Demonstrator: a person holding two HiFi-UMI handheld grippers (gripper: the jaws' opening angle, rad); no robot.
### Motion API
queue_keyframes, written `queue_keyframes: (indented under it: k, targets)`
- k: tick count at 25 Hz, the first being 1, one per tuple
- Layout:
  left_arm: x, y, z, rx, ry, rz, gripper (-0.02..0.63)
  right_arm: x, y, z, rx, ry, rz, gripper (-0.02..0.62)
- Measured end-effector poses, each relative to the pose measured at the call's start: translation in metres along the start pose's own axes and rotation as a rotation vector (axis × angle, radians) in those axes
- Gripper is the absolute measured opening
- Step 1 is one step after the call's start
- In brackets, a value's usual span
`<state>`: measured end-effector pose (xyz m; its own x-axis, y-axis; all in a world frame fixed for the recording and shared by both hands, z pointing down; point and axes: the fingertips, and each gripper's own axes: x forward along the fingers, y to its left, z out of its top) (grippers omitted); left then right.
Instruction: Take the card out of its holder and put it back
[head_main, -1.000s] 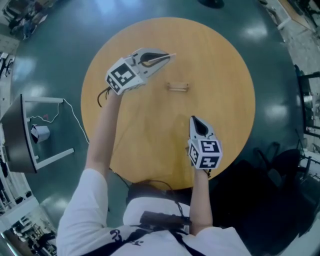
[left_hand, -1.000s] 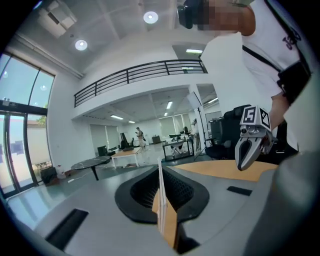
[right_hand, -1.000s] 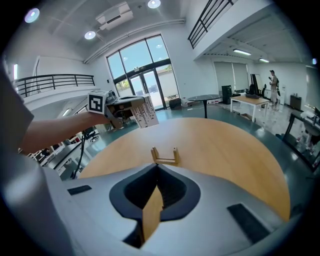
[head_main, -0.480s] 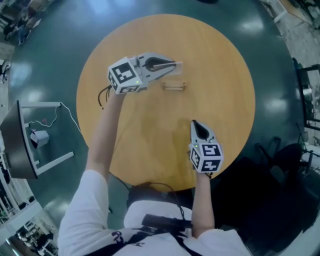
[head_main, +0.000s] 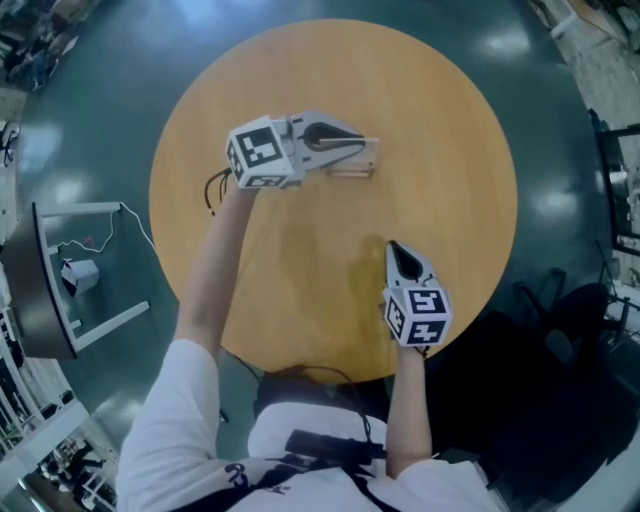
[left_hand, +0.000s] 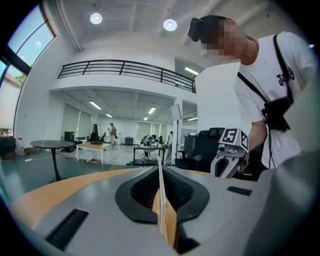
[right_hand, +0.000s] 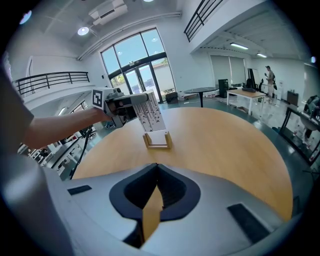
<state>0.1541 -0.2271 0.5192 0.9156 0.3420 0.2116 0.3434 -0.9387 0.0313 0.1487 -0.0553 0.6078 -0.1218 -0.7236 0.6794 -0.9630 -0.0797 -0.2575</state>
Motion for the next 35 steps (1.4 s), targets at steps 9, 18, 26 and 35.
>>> queue_keyframes:
  k: [9,18,26,35]
  targets:
    - [0.002,0.000,-0.015,-0.020,0.020,-0.014,0.025,0.007,0.007,0.000,-0.002,0.010,0.012,0.023]
    - [0.010,-0.005,-0.035,-0.036,0.046,-0.033,0.025,0.009,0.005,-0.009,0.013,0.027,0.009,0.023]
    - [0.014,-0.008,-0.048,-0.036,0.052,-0.036,0.025,0.012,0.000,-0.009,0.051,0.024,0.007,0.023]
    - [0.019,-0.008,-0.050,-0.054,0.025,-0.052,0.026,0.018,0.006,-0.003,0.056,0.016,0.012,0.023]
